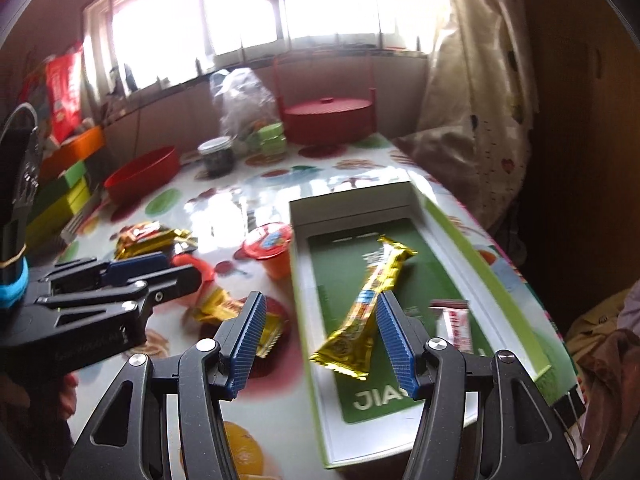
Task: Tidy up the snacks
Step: 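Move both tools back to the table and grasp the gold peanut-crisp packet with the right tool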
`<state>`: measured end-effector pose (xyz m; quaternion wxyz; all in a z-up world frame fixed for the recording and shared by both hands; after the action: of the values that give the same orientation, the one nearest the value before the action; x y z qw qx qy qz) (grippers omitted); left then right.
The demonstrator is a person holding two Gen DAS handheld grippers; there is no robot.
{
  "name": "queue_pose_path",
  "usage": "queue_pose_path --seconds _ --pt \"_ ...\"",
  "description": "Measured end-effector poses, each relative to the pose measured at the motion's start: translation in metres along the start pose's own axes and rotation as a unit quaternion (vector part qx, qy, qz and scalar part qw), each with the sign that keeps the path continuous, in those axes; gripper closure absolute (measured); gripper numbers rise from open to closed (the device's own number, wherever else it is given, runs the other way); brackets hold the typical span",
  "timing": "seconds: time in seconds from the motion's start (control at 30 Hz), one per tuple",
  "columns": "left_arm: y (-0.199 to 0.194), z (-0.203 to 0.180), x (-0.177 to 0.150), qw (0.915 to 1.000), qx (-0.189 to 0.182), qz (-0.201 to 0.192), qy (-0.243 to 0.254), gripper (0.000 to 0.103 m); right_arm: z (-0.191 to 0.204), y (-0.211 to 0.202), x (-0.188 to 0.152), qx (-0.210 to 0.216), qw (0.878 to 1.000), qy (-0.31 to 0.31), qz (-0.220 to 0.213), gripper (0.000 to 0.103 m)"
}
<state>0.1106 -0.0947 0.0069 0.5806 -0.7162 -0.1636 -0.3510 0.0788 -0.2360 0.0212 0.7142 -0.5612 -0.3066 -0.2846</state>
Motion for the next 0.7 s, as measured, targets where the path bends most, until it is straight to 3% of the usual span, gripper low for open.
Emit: queue_pose_path --seconds 0.7 --pt "0.009 0.055 -0.024 0.9981 0.017 0.019 -0.057 0.06 0.066 0.05 -0.016 0.06 0.986 -0.136 0.081 0.046"
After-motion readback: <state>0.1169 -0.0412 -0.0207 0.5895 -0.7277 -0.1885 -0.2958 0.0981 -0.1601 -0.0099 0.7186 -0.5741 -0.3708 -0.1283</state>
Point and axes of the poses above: each gripper's, at about its wrist camera, not at the fingertips, and y roughly the way its jaws point, z to its left, x to its top, the point moved 7 cm from there along y, roughly the way its jaws point, and after that the axes turned 5 degrees about y, right-handed, at the moved point
